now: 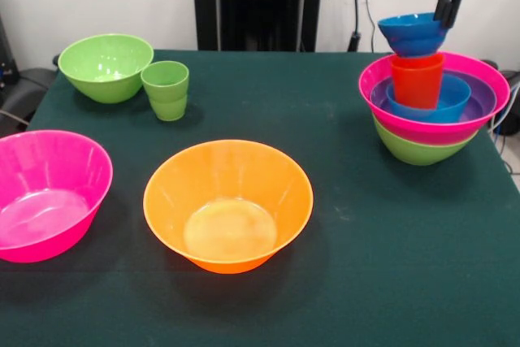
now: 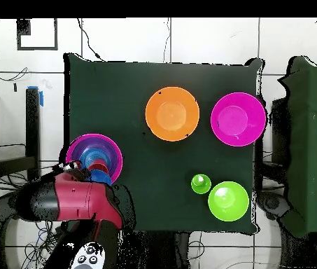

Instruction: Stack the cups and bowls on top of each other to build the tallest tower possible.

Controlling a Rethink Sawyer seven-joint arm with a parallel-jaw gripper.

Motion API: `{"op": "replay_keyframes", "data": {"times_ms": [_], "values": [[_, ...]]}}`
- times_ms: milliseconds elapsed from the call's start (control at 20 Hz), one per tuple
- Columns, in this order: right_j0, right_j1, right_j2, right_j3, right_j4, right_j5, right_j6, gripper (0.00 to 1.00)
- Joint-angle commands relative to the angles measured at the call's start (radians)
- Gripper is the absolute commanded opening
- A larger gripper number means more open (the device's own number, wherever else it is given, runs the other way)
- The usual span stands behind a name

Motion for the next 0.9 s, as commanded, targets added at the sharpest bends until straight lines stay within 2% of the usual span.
{"op": "replay_keyframes", "data": {"times_ms": [50, 450, 600, 900], "values": [[0.017, 0.028, 0.028, 0.063, 0.047, -0.008, 0.182, 0.00], [0.066, 0.024, -0.002, 0.030, 0.086, 0.060, 0.197, 0.00], [0.070, 0.031, -0.005, 0.030, 0.097, 0.042, 0.188, 0.00], [0.010, 0.069, 0.014, 0.026, 0.086, -0.040, 0.118, 0.00]]}}
